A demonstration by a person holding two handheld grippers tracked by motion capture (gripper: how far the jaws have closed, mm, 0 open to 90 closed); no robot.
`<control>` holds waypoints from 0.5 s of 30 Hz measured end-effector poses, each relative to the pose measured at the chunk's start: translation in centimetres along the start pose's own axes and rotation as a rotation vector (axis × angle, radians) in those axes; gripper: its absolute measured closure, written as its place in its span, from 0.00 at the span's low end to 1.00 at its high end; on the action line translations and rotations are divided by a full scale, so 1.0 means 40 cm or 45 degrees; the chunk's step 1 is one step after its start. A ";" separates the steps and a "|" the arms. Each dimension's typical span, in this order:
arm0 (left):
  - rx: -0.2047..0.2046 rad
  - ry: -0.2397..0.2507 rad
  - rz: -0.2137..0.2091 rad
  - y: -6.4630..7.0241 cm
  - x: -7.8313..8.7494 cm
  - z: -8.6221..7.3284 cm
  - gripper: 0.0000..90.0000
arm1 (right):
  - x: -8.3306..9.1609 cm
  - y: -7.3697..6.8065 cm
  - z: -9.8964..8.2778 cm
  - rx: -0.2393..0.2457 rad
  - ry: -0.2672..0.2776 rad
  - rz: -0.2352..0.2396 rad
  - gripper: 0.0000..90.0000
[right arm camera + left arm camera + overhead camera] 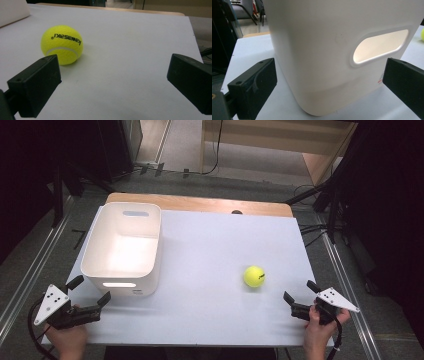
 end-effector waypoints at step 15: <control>-0.007 -0.004 -0.006 0.005 0.000 -0.002 0.00 | -0.007 0.001 -0.003 0.007 -0.041 -0.007 0.00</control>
Point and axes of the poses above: each handheld gripper's, and its own axes: x roughly backward along the jaws, z roughly out of its top, y roughly to its right, the point moved 7 cm from there along -x, roughly forward along the jaws, and after that the axes turned 15 degrees about z, right-handed, at the moved point
